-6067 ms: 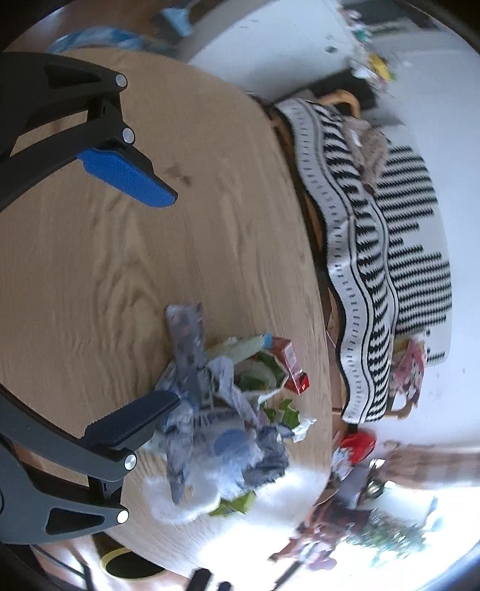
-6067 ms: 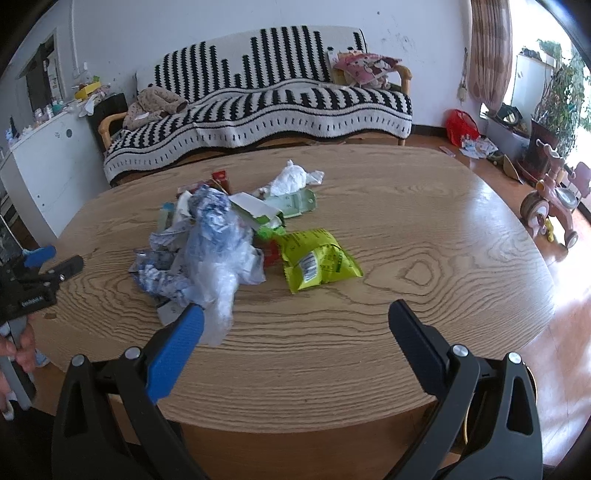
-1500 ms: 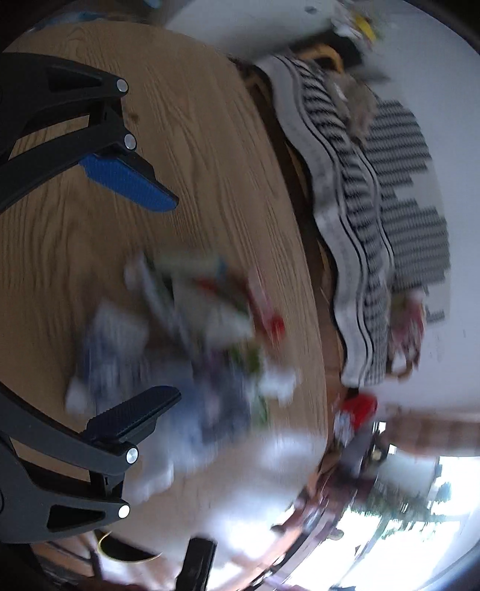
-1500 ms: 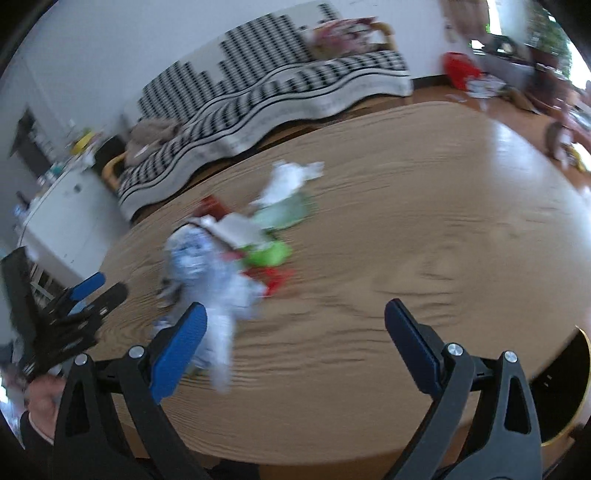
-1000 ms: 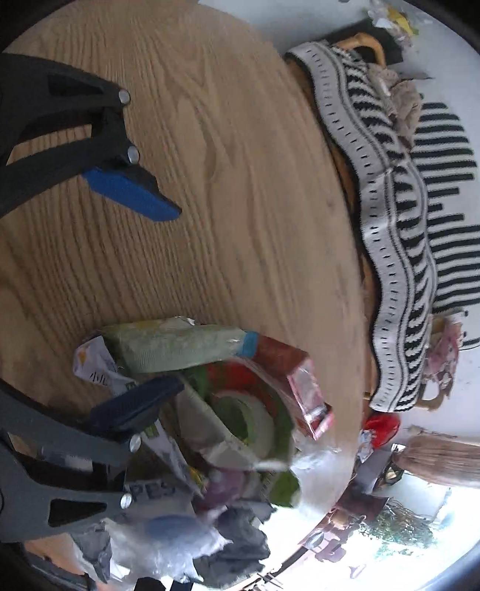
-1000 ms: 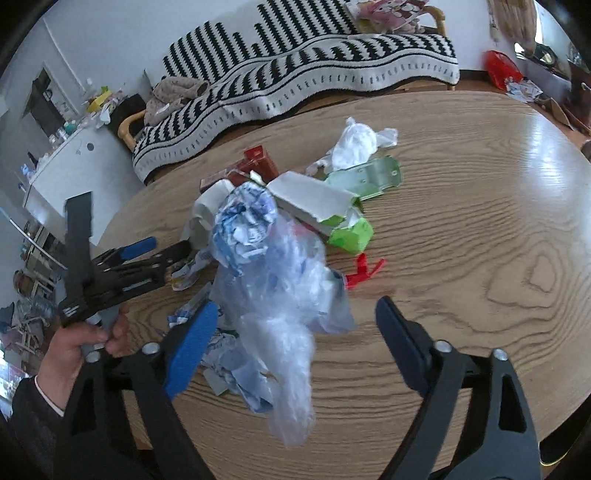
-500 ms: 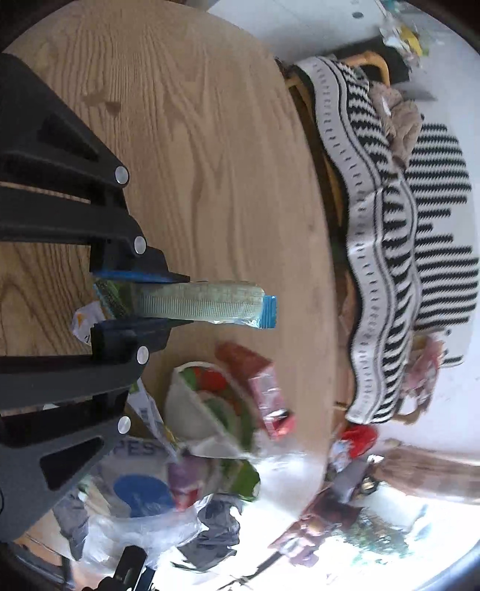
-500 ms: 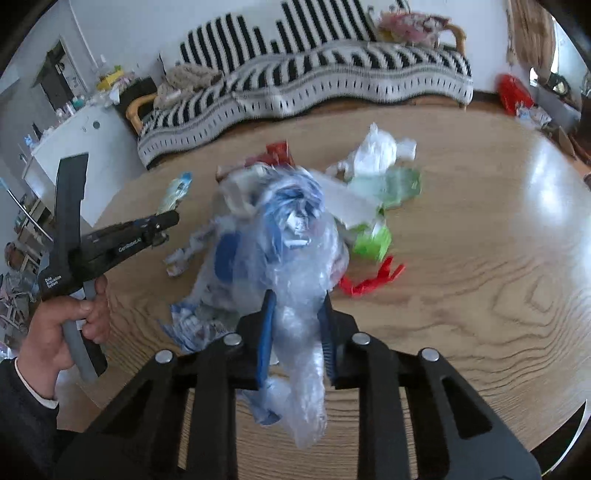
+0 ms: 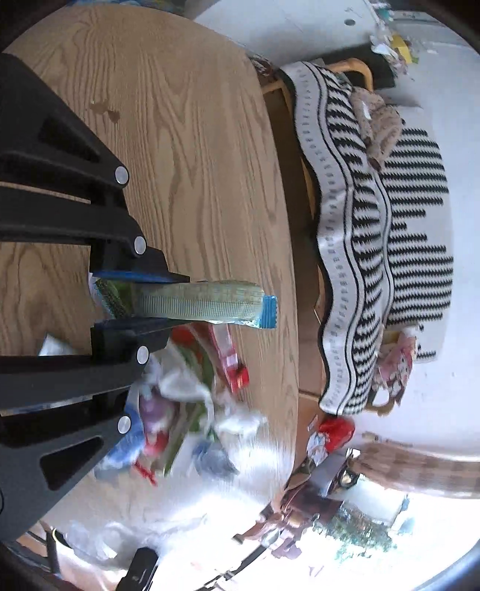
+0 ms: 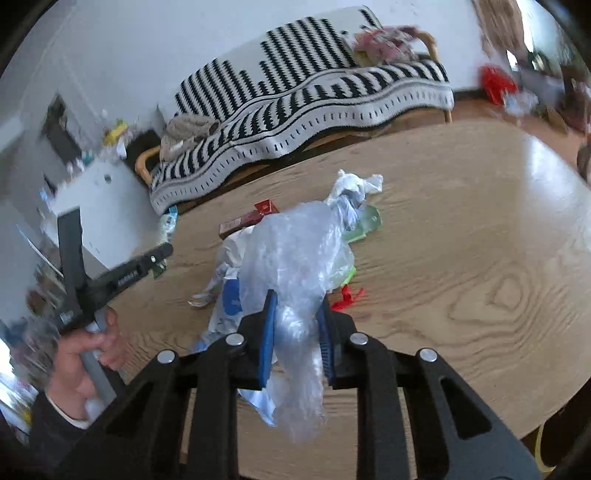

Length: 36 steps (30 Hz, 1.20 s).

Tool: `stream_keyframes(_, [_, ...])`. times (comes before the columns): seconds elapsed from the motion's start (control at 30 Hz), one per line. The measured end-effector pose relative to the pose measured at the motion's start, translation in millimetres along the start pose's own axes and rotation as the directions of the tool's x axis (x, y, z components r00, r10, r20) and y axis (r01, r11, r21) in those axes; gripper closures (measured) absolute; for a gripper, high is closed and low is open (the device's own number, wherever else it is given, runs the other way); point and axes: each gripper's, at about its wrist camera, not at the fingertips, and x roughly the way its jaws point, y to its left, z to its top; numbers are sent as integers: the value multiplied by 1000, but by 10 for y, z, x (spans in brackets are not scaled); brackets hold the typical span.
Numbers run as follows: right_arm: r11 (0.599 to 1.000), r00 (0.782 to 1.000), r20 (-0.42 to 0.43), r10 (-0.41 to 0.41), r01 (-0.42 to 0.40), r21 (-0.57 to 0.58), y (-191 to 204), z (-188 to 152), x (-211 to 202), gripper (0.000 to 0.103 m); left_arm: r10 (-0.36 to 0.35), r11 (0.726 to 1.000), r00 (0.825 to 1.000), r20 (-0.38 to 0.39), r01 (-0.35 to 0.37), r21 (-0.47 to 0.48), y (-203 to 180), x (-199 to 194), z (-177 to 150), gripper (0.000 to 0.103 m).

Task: Collect trash
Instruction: 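Carry the plastic bag over the bin and open the right gripper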

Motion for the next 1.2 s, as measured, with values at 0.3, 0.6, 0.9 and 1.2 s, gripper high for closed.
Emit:
stream_keyframes(0.3, [980, 977, 85, -196, 192, 55, -844, -117, -765, 82, -167, 976, 986, 3, 165, 142, -1175, -276, -93, 88])
stream_keyframes(0.6, [868, 892, 59, -449, 419, 268, -2417, -711, -1839, 82, -399, 858, 912, -97, 409, 312, -2898, -430, -528, 88])
stream_keyframes(0.9, [736, 848, -160, -505, 520, 434, -3670, -1562, -2148, 82, -508, 713, 818, -270, 575, 401, -4328, -373, -1254, 88])
stream_keyframes(1.2, [712, 845, -248, -475, 534, 457, -4045, -1842, -2134, 82, -499, 670, 789, -357, 613, 419, -4869, -149, -1614, 88])
